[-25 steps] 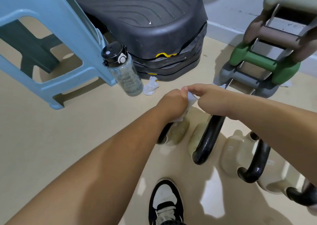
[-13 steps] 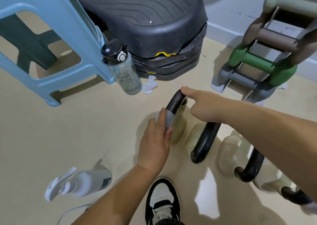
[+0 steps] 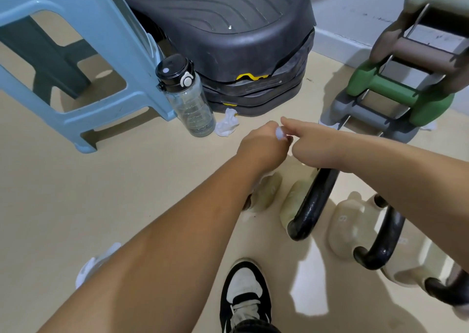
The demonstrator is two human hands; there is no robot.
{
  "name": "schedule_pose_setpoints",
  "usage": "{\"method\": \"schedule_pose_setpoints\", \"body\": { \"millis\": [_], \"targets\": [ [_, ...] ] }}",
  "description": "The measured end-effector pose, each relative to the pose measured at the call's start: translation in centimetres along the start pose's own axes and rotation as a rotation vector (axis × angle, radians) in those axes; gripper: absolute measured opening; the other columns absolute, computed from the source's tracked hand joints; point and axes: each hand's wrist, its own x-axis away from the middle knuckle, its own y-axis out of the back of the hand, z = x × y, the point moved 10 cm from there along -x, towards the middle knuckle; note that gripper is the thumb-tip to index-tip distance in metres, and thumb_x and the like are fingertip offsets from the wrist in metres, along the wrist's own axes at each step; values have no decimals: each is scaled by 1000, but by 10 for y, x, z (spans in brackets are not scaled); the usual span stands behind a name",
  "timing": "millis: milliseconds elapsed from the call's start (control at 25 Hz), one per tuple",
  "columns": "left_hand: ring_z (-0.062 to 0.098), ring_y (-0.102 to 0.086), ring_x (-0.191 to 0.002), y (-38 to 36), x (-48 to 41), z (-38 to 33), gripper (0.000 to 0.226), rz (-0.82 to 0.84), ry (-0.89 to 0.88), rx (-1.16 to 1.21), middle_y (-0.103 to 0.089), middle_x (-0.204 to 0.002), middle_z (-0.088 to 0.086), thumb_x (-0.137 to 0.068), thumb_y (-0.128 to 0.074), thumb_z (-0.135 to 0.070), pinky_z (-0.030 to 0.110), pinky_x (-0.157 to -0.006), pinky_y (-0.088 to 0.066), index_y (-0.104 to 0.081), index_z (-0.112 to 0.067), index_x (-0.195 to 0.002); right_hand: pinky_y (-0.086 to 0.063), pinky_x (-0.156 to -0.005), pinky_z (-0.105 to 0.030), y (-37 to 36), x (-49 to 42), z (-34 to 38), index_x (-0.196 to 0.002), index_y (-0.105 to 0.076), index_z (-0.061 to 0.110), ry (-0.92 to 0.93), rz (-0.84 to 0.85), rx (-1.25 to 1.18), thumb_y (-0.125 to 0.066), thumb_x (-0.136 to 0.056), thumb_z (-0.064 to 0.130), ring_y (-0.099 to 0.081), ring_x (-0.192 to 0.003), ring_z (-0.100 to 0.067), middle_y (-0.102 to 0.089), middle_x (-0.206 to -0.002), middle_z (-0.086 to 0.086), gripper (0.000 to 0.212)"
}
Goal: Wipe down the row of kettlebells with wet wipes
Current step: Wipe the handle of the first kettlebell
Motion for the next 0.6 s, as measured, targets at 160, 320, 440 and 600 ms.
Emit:
{"method": "schedule_pose_setpoints", "body": {
  "millis": [160,320,440,600],
  "targets": [
    [21,-62,-102,-3,76,41,39,-270,-126,243,-69,-114,-6,-104,-43,-44,35,-82,-48,-50,-29,-140,-40,-77,-2,-9,-4,9,-154,-36,29,33,53,111,-36,-94,1,-52,-94,4,-44,-153,6,66],
    [13,-48,-112,-27,125,70,56,-474,-187,251,-60,-129,6,-105,-46,-34,15,-86,-32,-35,-13,-157,-22,-121,-32,-21,-10,8,-159,-18,37,72,31,194,-39,-90,4,-17,-153,-17,-15,-168,8,79],
    [22,-56,-112,-11,108,58,40,-430,-83,233,-66,-121,2,-108,-35,-40,28,-84,-41,-51,-23,-140,-28,-117,-30,-15,-8,3,-158,-21,37,66,-3,161,-37,-92,4,-23,-152,-19,-16,-167,10,76],
    [26,-63,-108,-2,46,36,51,-19,22,329,-66,-109,0,-109,-19,-48,37,-90,-47,-64,-23,-114,-32,-108,-24,-13,-10,4,-158,-26,33,87,-34,121,-39,-94,6,-28,-150,-18,-20,-167,9,70]
  ]
}}
